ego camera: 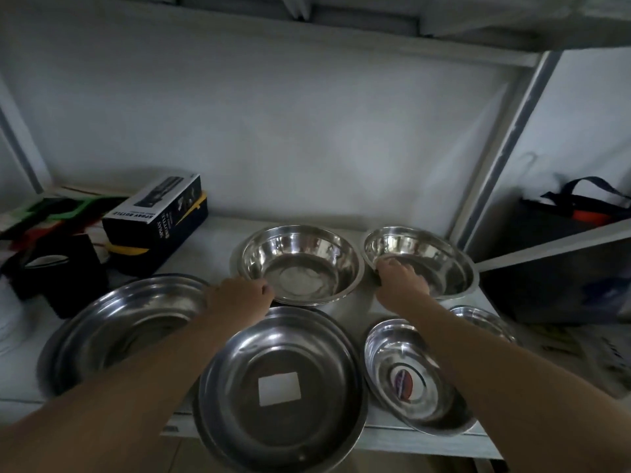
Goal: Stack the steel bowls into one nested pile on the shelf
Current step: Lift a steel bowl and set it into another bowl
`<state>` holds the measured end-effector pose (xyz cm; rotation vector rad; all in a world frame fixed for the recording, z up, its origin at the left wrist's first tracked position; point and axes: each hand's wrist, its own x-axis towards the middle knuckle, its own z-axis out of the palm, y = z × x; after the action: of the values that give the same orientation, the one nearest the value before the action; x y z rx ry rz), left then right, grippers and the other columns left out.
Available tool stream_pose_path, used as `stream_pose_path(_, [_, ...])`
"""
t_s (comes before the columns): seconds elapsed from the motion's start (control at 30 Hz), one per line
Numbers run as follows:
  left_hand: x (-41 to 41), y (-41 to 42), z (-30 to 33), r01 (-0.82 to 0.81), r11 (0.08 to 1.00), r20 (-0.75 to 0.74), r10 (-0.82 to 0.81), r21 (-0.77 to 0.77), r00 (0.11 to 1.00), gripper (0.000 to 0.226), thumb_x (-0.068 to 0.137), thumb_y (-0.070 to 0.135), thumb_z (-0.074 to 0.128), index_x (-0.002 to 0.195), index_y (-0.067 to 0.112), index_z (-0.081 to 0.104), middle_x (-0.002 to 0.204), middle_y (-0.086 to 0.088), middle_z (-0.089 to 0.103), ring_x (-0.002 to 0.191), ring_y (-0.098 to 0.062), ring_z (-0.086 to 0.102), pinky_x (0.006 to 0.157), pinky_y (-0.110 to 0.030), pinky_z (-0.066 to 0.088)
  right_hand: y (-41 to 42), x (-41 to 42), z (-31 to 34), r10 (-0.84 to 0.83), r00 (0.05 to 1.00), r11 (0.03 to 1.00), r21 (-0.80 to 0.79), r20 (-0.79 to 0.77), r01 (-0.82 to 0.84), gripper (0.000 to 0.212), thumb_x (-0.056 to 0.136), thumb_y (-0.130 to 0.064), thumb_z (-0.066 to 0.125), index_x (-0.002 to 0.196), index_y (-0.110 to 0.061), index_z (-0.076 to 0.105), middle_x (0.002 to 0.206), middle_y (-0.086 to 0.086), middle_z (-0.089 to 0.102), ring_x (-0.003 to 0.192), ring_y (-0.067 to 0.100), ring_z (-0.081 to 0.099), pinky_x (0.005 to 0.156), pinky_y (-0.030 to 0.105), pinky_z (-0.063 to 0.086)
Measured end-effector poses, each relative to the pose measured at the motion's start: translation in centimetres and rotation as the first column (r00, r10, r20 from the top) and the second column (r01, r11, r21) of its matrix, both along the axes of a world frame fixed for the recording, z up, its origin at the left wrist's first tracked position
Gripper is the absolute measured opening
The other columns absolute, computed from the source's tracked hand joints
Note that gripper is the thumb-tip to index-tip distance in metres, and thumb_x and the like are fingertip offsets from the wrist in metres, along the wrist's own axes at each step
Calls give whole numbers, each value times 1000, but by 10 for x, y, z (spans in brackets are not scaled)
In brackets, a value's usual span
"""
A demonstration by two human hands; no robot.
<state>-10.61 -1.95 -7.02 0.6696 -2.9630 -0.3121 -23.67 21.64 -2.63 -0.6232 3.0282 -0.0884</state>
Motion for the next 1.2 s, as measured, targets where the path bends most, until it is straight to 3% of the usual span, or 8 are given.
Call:
stream_pose_path(0.23, [-2, 0, -3, -13, 1000, -44, 12, -9, 999, 39, 93, 41, 34, 79, 16, 61, 71, -4, 61, 70, -22, 56, 66, -31, 38, 8, -16, -21, -82, 995, 996, 42, -60, 84, 25, 91, -10, 54, 115, -12, 62, 106, 8, 67, 99, 26, 66, 81, 35, 55])
stream_pose_path(0.5, [-1, -1, -8, -32, 999, -66, 33, 13, 997, 41, 93, 41, 35, 87, 13, 64, 75, -8, 64, 76, -26, 60, 66, -32, 40, 9, -7, -6, -35, 975, 999, -38, -218, 27, 27, 90, -3, 48, 112, -9, 61, 105, 11, 68, 100, 32, 66, 71, 33, 47])
stream_pose_path(0.63, [5, 12, 12, -92, 995, -146, 85, -48, 986, 34, 95, 42, 40, 117, 21, 58, 114, -18, 53, 107, -34, 50, 85, -40, 43, -8, 9, 27, 100, 949, 991, -56, -300, -122, 32, 88, -3, 46, 114, -14, 61, 104, 11, 70, 100, 33, 66, 71, 33, 47])
stream_pose_path(0.7, [1, 19, 28, -71, 993, -245, 92, 90, 965, 35, 96, 41, 41, 119, 20, 58, 116, -19, 53, 109, -38, 50, 87, -39, 43, -23, 19, 41, 177, 936, 978, -55, -305, -203, 29, 90, -6, 47, 114, -14, 60, 104, 13, 69, 100, 36, 66, 77, 39, 51])
stream_pose_path(0.77, [-5, 26, 48, 3, 855, -331, 198, 519, 923, 31, 97, 40, 38, 104, 17, 58, 102, -14, 61, 104, -38, 59, 80, -36, 50, -39, 33, 50, 259, 922, 960, -29, -287, -279, 29, 89, -7, 50, 116, -15, 58, 107, 13, 68, 102, 37, 66, 81, 42, 52])
stream_pose_path(0.83, [-7, 31, 66, 50, 578, -292, 335, 815, 896, 38, 96, 48, 35, 110, 19, 55, 107, -14, 64, 96, -33, 66, 84, -42, 55, -54, 48, 54, 327, 904, 942, 20, -273, -335, 34, 88, -8, 52, 122, -15, 57, 112, 13, 67, 106, 37, 64, 81, 41, 51])
stream_pose_path(1.07, [4, 15, 76, 81, 179, -178, 637, 980, 750, 40, 92, 12, 53, 131, 3, 48, 122, -24, 61, 76, -33, 72, 51, -32, 61, -76, 82, 56, 543, 797, 839, 136, -266, -526, 44, 89, -6, 50, 130, -19, 54, 113, 10, 67, 101, 30, 66, 76, 36, 49])
stream_pose_path(1.2, [9, 11, 82, 109, 124, -164, 654, 986, 739, 31, 94, -1, 48, 123, -1, 55, 121, -24, 62, 83, -31, 71, 48, -24, 59, -67, 70, 53, 588, 765, 796, 20, -262, -605, 56, 87, -24, 54, 141, -33, 42, 143, 2, 49, 132, 24, 45, 111, 48, 31])
